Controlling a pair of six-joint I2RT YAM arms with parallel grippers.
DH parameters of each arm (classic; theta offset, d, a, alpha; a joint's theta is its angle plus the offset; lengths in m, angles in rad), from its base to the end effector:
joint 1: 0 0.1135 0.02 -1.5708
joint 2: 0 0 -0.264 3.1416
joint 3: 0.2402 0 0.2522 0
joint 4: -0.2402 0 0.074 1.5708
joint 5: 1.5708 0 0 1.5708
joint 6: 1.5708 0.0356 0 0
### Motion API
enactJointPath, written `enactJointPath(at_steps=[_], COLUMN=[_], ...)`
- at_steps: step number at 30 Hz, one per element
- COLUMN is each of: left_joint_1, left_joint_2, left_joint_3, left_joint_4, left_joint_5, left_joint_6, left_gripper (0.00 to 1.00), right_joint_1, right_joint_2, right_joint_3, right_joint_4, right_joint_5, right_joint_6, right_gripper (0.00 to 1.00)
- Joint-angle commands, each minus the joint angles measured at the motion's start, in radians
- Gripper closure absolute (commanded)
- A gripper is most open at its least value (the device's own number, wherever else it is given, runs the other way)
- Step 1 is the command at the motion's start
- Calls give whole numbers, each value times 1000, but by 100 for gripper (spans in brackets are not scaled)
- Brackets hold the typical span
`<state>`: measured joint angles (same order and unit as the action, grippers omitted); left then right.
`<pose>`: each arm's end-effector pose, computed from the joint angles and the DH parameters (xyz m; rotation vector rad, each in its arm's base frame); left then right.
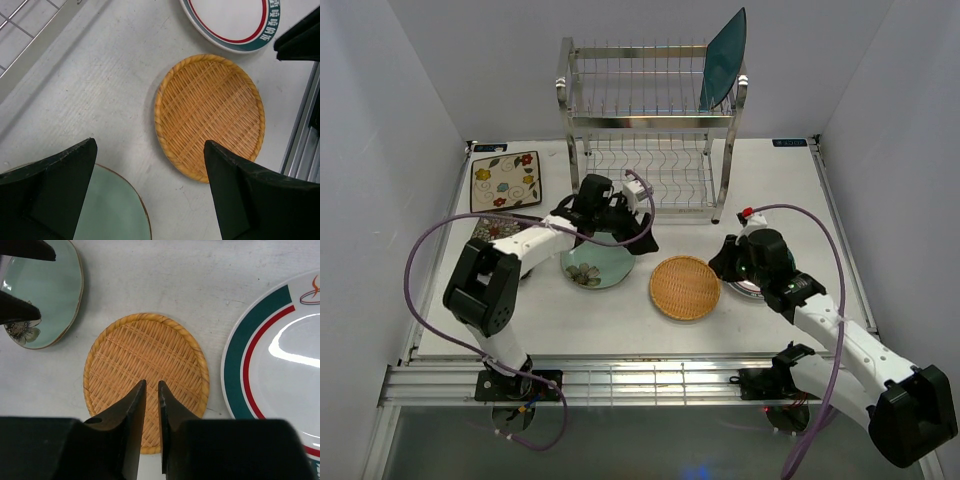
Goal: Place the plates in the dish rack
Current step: Pick up the plate at the center of the board.
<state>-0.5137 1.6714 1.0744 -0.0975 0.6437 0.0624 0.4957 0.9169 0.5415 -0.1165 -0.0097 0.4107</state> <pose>0.3044 -0.1963 0.2225 0.9757 2.0563 -0.9666 0.1810 0.0982 0.2373 -0.0958 2.1098 0.5628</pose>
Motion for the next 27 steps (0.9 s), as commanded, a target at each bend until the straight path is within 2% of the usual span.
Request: enactJointPath(at_steps=[1,3,4,5,13,19,25,27], left_joint_1=[-16,-34,-42,-46,-112,-143,-144,-144], left_joint_2=[91,152,165,175,226,267,312,324], left_joint_3=[103,130,136,140,165,171,163,167], left_joint_4=[-85,-99,-108,-110,-111,-114,-114,-114], left_joint_5=[16,17,11,7,-61,-93,-93,-87], left_joint_6=[-15,-9,-3,2,-3,2,-9,-6], left_gripper=[2,2,2,2,2,2,3,8], right_joint_1=[0,3,4,6,41,58,64,66], right_joint_2=[-30,-39,-47,-50,23,105,83,57], right_joint_3=[54,52,52,52,77,101,97,89], right_joint_4=[-98,-129,-138,-150,-230,-218,-203,-199], right_joint_5=[25,50,71,80,143,143,146,148], right_joint_6=[-7,-9,-7,-4,16,5,0,2], right_gripper=[80,84,92,92,92,92,92,92])
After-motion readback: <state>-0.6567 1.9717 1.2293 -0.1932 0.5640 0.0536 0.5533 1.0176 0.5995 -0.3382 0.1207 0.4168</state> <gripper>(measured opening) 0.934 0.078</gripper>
